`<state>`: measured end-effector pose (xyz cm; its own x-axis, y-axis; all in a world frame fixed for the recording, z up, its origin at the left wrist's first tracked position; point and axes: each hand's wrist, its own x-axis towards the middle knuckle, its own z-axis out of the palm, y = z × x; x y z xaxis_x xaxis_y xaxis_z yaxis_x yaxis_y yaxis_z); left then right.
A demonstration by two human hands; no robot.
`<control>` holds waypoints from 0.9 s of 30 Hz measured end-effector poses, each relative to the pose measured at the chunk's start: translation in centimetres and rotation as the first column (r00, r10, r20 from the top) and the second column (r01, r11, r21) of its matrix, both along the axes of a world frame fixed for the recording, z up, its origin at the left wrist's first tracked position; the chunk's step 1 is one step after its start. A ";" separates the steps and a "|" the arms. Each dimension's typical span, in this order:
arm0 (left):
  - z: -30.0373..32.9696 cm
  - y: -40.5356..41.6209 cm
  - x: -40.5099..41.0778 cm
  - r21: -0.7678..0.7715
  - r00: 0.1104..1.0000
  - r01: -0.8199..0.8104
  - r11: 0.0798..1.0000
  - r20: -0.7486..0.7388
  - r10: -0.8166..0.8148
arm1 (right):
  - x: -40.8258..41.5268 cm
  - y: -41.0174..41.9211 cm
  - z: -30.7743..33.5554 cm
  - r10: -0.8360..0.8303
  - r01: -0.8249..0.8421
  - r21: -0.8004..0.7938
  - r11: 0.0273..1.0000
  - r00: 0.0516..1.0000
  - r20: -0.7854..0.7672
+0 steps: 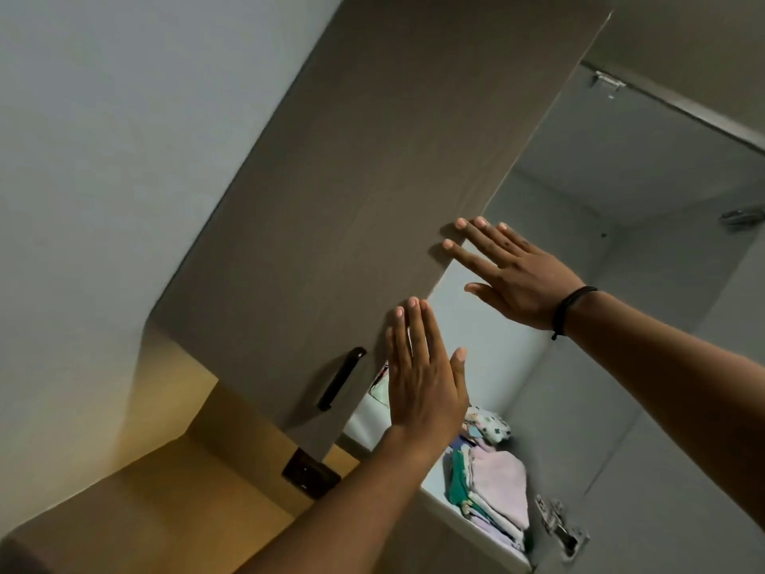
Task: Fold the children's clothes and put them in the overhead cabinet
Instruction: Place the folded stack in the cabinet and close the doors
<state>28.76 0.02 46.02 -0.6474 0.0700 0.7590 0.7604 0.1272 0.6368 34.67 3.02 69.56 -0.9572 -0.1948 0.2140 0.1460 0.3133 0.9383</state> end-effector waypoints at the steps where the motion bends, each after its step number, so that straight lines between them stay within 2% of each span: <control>1: 0.0 0.8 -0.5 -0.011 1.000 -0.001 1.000 -0.007 0.001 | -0.4 0.9 0.1 -0.014 0.014 0.000 1.000 1.000 0.007; 6: -0.1 2.5 -2.1 -0.072 1.000 -0.020 0.997 -0.010 0.019 | -1.8 3.5 -0.2 -0.065 0.065 -0.035 0.997 0.998 -0.010; 9: -0.1 1.4 -2.2 -0.085 0.999 0.024 0.996 -0.023 -0.027 | -1.7 3.0 -0.4 -0.068 0.065 -0.094 0.993 0.997 -0.026; 11: -0.1 -0.7 -2.5 -0.104 0.995 0.090 0.991 -0.028 -0.093 | -1.5 2.1 -1.4 -0.083 0.065 -0.187 0.980 0.993 -0.089; 12: 0.0 -2.1 -3.0 -0.129 0.988 0.139 0.982 -0.047 -0.146 | -1.2 1.4 -2.3 -0.089 0.042 -0.282 0.958 0.984 -0.156; 13: 0.1 -3.7 -3.5 -0.158 0.976 0.187 0.970 -0.084 -0.202 | -0.5 0.5 -3.6 -0.097 -0.010 -0.400 0.916 0.965 -0.244; 15: 0.4 -6.7 -5.1 -0.221 0.947 0.196 0.955 -0.211 -0.243 | 1.0 -1.2 -7.4 -0.148 -0.179 -0.620 0.764 0.887 -0.438; 17: 1.9 -9.1 -6.9 -0.305 0.890 0.144 0.941 -0.375 -0.258 | 3.2 -3.6 -11.6 -0.240 -0.413 -0.708 0.572 0.742 -0.626; 19: 4.3 -10.9 -7.1 -0.397 0.778 0.111 0.911 -0.536 -0.328 | 6.4 -6.6 -16.1 -0.348 -0.602 -0.655 0.457 0.557 -0.754; 20: 5.6 -11.5 -6.6 -0.434 0.709 0.112 0.894 -0.596 -0.378 | 7.8 -8.2 -18.1 -0.384 -0.651 -0.612 0.449 0.477 -0.790; 21: 7.0 -11.9 -5.3 -0.475 0.608 0.107 0.873 -0.663 -0.436 | 9.6 -10.1 -20.0 -0.418 -0.673 -0.561 0.482 0.386 -0.822; 23: 9.8 -12.7 -1.3 -0.497 0.346 0.049 0.867 -0.806 -0.481 | 13.2 -13.7 -22.6 -0.446 -0.659 -0.451 0.601 0.191 -0.874; 25: 12.8 -13.5 3.9 -0.427 0.104 0.036 0.903 -0.897 -0.429 | 16.6 -17.0 -23.3 -0.417 -0.606 -0.341 0.719 0.017 -0.909; 27: 16.2 -14.5 9.9 -0.355 -0.066 0.115 0.928 -0.935 -0.349 | 20.1 -19.7 -22.7 -0.348 -0.517 -0.219 0.827 -0.165 -0.923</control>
<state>38.63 -14.47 62.25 0.8031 0.1916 0.5643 0.5957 -0.2311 -0.7693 54.73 -16.68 46.88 0.4381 0.2663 0.8586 0.6019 0.6225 -0.5002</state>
